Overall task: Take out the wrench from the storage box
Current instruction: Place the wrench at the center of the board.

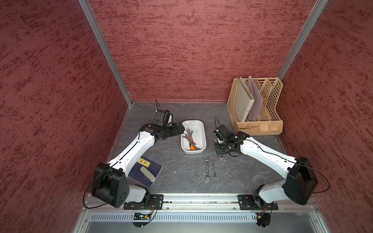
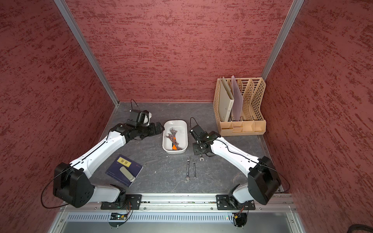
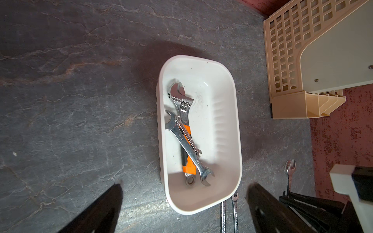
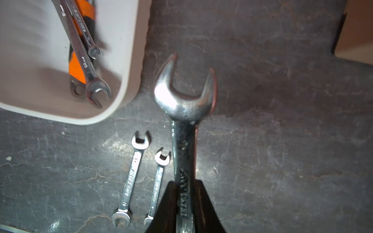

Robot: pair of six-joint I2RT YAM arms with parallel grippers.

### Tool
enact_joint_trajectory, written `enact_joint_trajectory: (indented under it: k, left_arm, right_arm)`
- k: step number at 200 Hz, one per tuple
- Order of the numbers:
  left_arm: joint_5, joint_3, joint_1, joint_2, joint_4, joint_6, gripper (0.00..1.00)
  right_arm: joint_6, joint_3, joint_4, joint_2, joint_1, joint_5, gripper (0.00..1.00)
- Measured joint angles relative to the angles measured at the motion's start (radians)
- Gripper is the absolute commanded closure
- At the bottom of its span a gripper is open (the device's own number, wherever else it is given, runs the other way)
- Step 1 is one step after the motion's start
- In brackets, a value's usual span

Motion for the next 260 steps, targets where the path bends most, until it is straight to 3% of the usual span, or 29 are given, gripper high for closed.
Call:
enact_joint_trajectory:
  k: [86,184,235,260]
  left_arm:
    - [-0.020,0.000,-0.006,0.000,0.000,0.000,0.00]
    - [-0.021,0.000,-0.010,0.001,-0.001,0.001,0.00]
    - [-0.021,0.001,-0.010,0.002,-0.001,0.001,0.00]
    - [-0.021,0.002,-0.010,0.002,-0.001,0.001,0.00]
  right_arm:
    - [0.154,-0.297,0.086,-0.086,0.056,-0.056,0.90]
    - [0.235,-0.324,0.230,0.033,0.103,-0.094,0.81]
    - [0.251,-0.328,0.243,0.033,0.106,-0.097,0.66]
    - [0.253,-0.327,0.234,0.030,0.106,-0.093,0.64]
